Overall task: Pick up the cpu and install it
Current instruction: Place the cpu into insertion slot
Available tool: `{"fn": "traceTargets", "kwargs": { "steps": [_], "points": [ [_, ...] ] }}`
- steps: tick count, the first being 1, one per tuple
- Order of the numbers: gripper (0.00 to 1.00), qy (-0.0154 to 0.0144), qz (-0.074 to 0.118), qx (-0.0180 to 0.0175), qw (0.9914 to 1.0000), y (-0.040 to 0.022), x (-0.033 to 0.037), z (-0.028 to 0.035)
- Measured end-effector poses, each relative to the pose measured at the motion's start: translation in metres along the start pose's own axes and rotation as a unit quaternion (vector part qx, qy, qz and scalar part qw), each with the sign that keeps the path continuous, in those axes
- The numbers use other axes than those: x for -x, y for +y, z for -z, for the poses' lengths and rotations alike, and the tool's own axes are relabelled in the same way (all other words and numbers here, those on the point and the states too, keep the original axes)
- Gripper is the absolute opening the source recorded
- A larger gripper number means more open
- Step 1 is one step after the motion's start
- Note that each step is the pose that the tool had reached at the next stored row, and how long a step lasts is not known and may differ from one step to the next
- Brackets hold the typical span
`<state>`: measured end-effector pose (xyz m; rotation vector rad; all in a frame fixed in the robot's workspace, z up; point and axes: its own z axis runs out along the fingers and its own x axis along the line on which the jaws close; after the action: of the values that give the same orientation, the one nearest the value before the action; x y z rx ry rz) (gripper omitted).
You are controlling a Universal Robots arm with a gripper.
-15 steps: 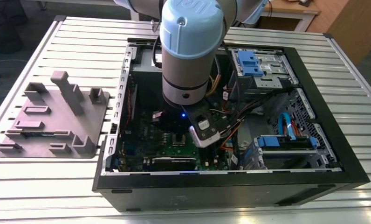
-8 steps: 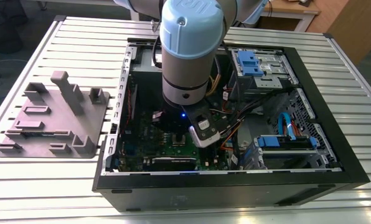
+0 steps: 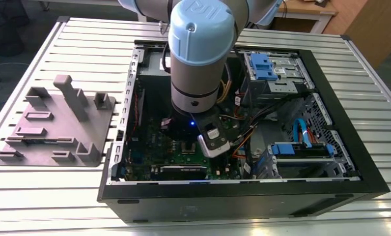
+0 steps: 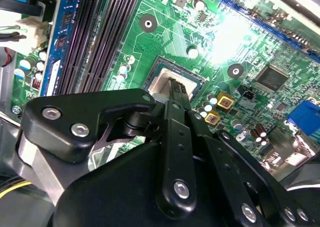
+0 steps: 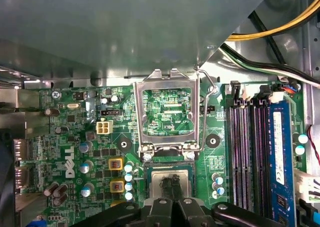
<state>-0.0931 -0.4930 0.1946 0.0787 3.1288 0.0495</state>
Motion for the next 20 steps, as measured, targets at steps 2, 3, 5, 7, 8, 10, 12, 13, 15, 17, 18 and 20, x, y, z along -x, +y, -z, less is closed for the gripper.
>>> {"fn": "traceTargets", "kwargs": {
  "steps": [2, 3, 5, 7, 8, 10, 12, 13, 15, 17, 18, 20],
  "points": [
    [0.11, 0.0, 0.0, 0.0, 1.0, 0.0, 0.0, 0.0],
    [0.11, 0.0, 0.0, 0.0001, 1.0, 0.0, 0.0, -0.0002],
    [0.11, 0.0001, 0.0, -0.0002, 1.0, 0.0, 0.0, -0.0015],
    [0.11, 0.0001, 0.0, -0.0002, 1.0, -0.0001, -0.0001, -0.0017],
    [0.11, 0.0001, 0.0, -0.0001, 1.0, -0.0001, -0.0001, -0.0018],
    [0.11, 0.0, 0.0, 0.0001, 1.0, 0.0, 0.0, -0.0018],
    [0.11, -0.0004, 0.0, 0.001, 1.0, 0.0003, 0.0001, 0.0],
    [0.11, -0.0003, 0.0, 0.0007, 1.0, 0.0003, 0.0001, 0.002],
    [0.11, -0.0001, 0.0, 0.0002, 1.0, 0.0003, 0.0001, 0.0059],
    [0.11, -0.0001, 0.0, 0.0002, 1.0, 0.0004, 0.0001, 0.0108],
    [0.11, -0.0001, 0.0, 0.0002, 1.0, 0.0005, 0.0001, 0.0133],
    [0.11, 0.0, 0.0, 0.0001, 1.0, 0.0007, 0.0002, 0.0194]
  ]
}}
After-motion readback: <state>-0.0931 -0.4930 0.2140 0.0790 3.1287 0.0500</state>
